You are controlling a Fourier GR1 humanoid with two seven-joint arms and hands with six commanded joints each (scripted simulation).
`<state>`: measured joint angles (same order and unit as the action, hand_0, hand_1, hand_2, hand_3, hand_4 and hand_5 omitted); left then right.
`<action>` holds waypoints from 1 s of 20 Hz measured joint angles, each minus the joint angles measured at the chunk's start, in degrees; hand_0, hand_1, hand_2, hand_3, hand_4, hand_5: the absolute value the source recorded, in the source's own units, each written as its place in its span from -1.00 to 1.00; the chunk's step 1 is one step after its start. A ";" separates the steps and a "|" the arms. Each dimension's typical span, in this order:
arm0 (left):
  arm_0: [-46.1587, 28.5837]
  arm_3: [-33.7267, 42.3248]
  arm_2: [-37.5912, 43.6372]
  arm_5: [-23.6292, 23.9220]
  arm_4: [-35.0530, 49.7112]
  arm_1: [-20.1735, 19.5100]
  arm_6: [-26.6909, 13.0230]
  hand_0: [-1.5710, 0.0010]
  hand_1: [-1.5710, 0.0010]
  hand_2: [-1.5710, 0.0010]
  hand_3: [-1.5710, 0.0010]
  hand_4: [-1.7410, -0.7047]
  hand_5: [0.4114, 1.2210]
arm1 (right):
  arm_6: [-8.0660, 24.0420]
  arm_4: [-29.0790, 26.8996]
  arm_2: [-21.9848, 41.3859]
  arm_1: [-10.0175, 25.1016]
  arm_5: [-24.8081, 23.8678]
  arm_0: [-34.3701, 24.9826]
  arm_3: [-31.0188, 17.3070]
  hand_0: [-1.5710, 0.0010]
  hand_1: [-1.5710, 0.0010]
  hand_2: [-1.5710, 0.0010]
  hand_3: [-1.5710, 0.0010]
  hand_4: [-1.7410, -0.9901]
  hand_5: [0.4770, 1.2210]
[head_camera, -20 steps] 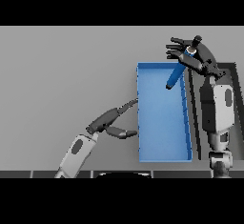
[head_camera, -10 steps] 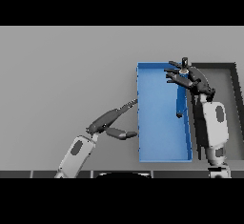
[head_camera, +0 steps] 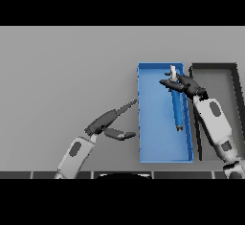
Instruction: Pick up the blue pipe and place it into the blue bin.
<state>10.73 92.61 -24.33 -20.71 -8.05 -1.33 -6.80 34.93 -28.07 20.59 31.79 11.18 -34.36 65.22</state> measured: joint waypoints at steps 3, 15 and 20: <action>0.07 -0.46 -0.64 0.72 -0.68 1.12 -1.03 1.00 1.00 1.00 1.00 0.65 -0.96 | 0.02 1.56 2.40 1.31 2.23 0.76 1.76 0.84 0.85 0.85 0.91 0.77 0.13; -0.16 -0.93 -0.54 0.85 -1.35 0.44 -0.22 1.00 1.00 1.00 1.00 0.65 -0.95 | -2.61 5.48 5.21 2.48 3.31 0.02 0.53 0.99 0.99 0.99 0.99 0.91 -0.50; -1.18 -0.69 -0.50 0.76 -1.15 0.03 1.07 1.00 1.00 1.00 1.00 0.65 -0.95 | -3.13 5.65 5.81 2.78 4.13 0.78 1.21 0.99 0.99 0.99 1.00 0.91 -0.55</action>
